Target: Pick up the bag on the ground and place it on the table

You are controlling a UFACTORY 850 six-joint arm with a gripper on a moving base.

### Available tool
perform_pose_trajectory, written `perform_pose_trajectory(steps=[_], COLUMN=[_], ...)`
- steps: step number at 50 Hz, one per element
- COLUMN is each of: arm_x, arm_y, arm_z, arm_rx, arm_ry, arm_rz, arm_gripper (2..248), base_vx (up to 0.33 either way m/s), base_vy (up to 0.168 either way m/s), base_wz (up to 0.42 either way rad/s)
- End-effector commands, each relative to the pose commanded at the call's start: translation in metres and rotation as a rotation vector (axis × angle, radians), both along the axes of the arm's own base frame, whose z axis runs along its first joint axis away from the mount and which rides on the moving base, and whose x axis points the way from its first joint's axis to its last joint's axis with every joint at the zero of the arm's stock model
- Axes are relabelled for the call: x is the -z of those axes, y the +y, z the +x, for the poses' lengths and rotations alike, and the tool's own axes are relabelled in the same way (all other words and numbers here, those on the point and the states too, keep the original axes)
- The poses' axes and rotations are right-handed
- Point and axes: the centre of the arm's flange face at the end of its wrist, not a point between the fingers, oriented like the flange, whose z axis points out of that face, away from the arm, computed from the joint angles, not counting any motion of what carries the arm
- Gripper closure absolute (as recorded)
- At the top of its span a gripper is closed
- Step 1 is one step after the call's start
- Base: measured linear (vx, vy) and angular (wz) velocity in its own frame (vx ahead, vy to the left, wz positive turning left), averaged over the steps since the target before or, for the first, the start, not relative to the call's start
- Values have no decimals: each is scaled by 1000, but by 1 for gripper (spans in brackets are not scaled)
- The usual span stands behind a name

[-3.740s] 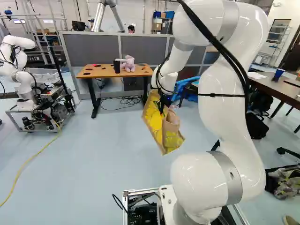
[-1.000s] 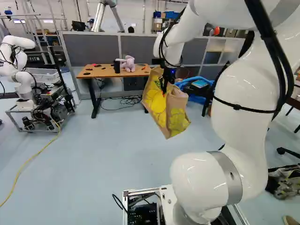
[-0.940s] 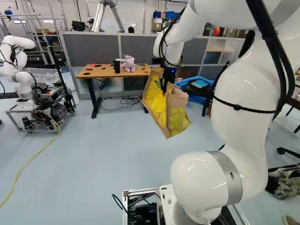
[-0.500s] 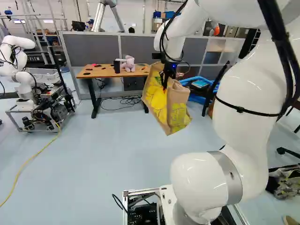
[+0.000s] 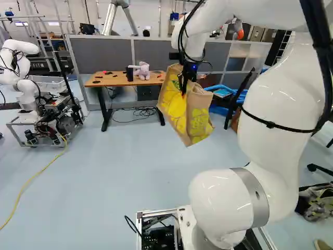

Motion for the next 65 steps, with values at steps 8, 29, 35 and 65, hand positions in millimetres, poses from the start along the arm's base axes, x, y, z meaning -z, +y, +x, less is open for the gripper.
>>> perform_pose_trajectory(steps=[8, 29, 35, 65], arm_x=[-11, -40, -48, -89], arm_y=[0, 1, 1, 2], arm_z=[-1, -5, -6, -11], arm_rx=[0, -1, -1, -2], arm_ry=[-2, -6, -7, -14], arm_rz=[0, 0, 0, 0], arm_gripper=[228, 228, 228, 228], base_vx=[0, 0, 0, 0], base_vy=[0, 0, 0, 0], base_wz=[0, 0, 0, 0])
